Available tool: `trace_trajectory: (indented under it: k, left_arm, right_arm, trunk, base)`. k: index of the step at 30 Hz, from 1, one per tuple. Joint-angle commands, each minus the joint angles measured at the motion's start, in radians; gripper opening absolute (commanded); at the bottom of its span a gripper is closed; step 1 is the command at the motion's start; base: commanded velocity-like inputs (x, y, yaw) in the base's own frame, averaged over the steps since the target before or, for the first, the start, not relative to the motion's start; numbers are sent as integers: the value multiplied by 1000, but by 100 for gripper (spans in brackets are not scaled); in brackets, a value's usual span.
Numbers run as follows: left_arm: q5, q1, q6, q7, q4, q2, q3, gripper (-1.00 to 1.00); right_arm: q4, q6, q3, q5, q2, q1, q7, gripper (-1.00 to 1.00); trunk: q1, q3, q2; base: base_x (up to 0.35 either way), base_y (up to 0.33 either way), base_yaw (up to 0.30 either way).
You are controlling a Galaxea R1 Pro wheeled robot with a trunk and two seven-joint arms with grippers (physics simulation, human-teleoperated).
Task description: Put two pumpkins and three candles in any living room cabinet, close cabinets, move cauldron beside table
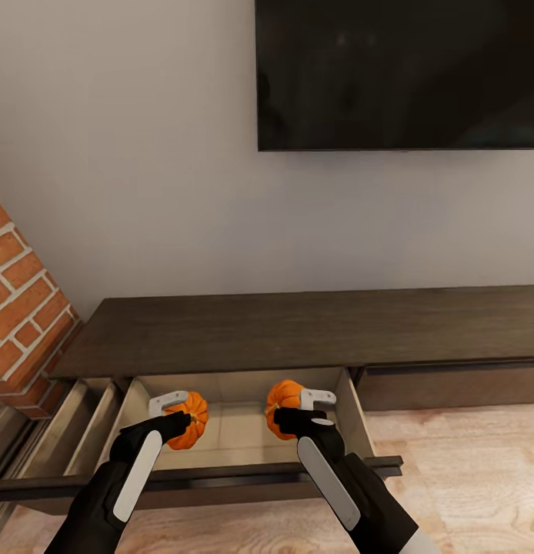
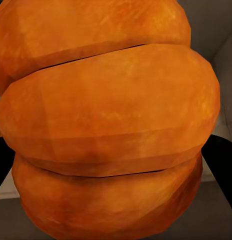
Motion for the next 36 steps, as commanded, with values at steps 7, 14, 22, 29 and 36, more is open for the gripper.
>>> trace_trajectory:
  k: [7,14,22,29,36]
  left_arm:
    - [9,-1,2,9,-1,0,-1,-100]
    - [8,-1,2,10,-1,0,0,-100]
    - [9,-1,2,10,-3,0,0,-100]
    - [8,-1,2,10,-2,0,-1,-100]
    - [8,-1,2,10,-3,0,-1,-100]
  right_arm:
    - [-1,1,2,-8,0,-1,-9,-100]
    - [-1,1,2,-8,0,-1,-9,-100]
    - [-1,1,2,-9,0,-1,-9,-100]
    - [-1,1,1,-10,0,-1,-9,-100]
    - [0,3,1,-10,0,-1,-9,-100]
  trunk:
    - [27,-23,-50]
    - [42,-35,-78]
    - [42,-35,-78]
    - [42,-35,-78]
    - [42,-35,-78]
  base:
    - [0,0,0]
    - [0,0,0]
    - [0,0,0]
    - [49,0,0]
    - [26,0,0]
